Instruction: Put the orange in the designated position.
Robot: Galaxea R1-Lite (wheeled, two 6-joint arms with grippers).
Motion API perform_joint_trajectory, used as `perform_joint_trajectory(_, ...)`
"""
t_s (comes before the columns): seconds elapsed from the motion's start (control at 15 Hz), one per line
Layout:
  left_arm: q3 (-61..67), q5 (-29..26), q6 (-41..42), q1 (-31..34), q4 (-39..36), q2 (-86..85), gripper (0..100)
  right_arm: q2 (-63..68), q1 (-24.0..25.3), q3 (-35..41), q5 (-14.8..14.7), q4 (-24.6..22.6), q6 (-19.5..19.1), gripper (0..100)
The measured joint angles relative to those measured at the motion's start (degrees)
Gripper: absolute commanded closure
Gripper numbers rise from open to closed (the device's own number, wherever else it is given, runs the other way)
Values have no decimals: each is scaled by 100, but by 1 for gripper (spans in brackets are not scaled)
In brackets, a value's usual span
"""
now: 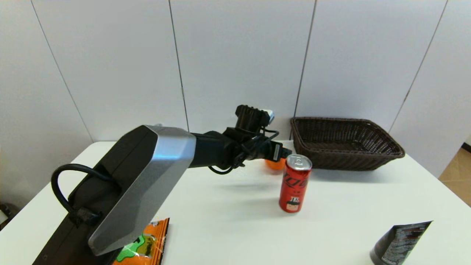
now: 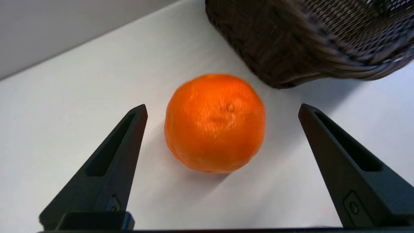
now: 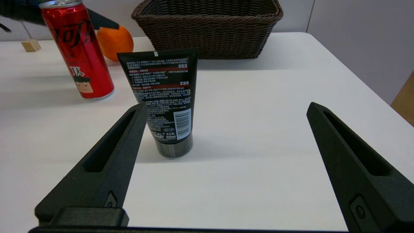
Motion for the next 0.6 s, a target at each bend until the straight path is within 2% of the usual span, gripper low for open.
perform_joint_trajectory(0.6, 857, 1, -11, 102, 32, -1445, 0, 0, 0, -2, 0, 0, 0, 0)
